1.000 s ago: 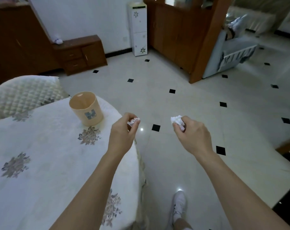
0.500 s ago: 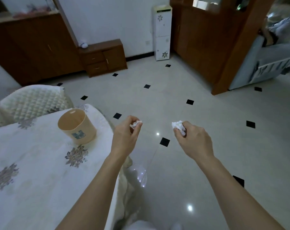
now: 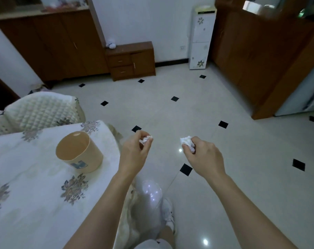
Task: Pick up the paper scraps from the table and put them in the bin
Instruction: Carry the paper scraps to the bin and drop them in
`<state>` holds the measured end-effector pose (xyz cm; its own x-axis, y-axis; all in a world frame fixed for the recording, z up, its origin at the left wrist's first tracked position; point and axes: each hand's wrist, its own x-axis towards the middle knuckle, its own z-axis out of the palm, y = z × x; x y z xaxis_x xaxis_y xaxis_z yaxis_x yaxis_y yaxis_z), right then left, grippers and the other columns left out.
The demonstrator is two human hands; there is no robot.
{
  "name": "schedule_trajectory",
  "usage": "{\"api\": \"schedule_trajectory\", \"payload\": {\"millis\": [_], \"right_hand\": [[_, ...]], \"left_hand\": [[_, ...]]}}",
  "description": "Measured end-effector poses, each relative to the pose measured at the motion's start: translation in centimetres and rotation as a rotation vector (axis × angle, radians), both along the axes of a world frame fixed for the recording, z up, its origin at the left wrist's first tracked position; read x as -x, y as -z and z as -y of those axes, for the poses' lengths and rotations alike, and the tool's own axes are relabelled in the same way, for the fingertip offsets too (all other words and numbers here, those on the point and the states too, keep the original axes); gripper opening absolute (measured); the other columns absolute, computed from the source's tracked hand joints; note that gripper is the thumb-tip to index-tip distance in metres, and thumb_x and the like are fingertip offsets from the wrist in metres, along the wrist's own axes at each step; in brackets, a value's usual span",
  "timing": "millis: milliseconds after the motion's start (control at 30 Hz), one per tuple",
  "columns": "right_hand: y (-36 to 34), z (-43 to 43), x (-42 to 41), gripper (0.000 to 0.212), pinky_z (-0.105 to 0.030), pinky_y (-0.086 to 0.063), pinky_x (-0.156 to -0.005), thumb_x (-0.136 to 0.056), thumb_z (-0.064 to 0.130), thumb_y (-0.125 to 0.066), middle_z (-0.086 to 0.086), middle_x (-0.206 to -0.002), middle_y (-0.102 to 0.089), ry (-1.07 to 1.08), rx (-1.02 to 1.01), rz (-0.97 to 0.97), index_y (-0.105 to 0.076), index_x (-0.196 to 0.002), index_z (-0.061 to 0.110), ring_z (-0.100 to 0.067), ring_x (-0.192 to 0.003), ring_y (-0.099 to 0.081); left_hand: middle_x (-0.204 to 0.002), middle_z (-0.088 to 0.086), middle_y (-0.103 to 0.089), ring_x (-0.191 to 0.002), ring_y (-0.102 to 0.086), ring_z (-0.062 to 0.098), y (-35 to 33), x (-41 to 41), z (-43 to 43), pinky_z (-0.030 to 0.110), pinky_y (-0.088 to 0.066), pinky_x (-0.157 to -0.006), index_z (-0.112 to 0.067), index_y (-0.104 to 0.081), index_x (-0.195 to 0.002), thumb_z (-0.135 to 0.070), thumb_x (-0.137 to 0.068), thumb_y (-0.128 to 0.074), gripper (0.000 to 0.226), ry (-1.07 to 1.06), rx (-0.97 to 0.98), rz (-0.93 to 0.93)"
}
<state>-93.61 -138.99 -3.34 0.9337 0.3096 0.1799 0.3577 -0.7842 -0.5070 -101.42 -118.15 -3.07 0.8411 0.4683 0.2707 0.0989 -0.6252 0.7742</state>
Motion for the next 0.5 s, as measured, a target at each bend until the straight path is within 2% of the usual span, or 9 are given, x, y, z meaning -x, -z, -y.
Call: {"api": "schedule_trajectory", "payload": {"millis": [100, 200, 333, 400, 500], "right_hand": [[0.2, -2.9, -4.9, 0.028, -0.034, -0.045, -0.055, -0.087, 0.041, -0.048, 0.004, -0.063, -0.052, -0.029, 0.016, 0.002, -0.041, -0.069, 0.023, -0.030, -0.065, -0.053], [-0.1, -6.4, -10.0, 0.027, -0.034, -0.046, -0.056, -0.088, 0.041, -0.049, 0.002, -0.066, -0.056, -0.061, 0.034, 0.006, -0.046, -0.072, 0.020, -0.030, -0.066, -0.055], [-1.0, -11.4, -16.3, 0.027, -0.036, -0.049, -0.058, -0.087, 0.044, -0.046, 0.000, -0.069, -0.060, -0.106, 0.023, 0.025, -0.050, -0.075, 0.020, -0.030, -0.067, -0.056], [-1.2, -14.0, -19.1, 0.026, -0.034, -0.046, -0.056, -0.087, 0.046, -0.046, 0.002, -0.067, -0.058, -0.137, 0.016, 0.040, -0.045, -0.074, 0.023, -0.028, -0.065, -0.054], [-1.2, -17.1, -22.3, 0.026, -0.030, -0.035, -0.053, -0.087, 0.045, -0.047, 0.008, -0.060, -0.046, -0.174, 0.016, 0.076, -0.046, -0.074, 0.023, -0.026, -0.060, -0.047]], "left_hand": [[-0.073, -0.009, -0.065, -0.061, -0.060, 0.011, 0.3, -4.5, -2.5, 0.031, -0.049, -0.058, -0.027, -0.060, -0.091, -0.033, -0.094, -0.061, 0.007, -0.041, 0.003, -0.011], [-0.073, -0.009, -0.064, -0.062, -0.060, 0.011, -0.2, -9.1, -5.6, 0.022, -0.046, -0.057, -0.028, -0.059, -0.088, -0.031, -0.092, -0.063, 0.006, -0.073, 0.036, 0.015], [-0.076, -0.008, -0.065, -0.064, -0.059, 0.008, -1.5, -14.6, -10.4, 0.018, -0.043, -0.057, -0.024, -0.061, -0.089, -0.029, -0.092, -0.064, 0.006, -0.102, 0.023, 0.027], [-0.074, -0.008, -0.064, -0.062, -0.058, 0.006, -2.0, -16.8, -12.7, 0.018, -0.042, -0.056, -0.023, -0.061, -0.088, -0.029, -0.092, -0.064, 0.007, -0.127, -0.014, 0.036], [-0.072, -0.008, -0.063, -0.058, -0.057, 0.006, -2.4, -19.2, -15.3, 0.027, -0.045, -0.057, -0.022, -0.061, -0.088, -0.028, -0.092, -0.064, 0.008, -0.154, -0.034, 0.036]]}}
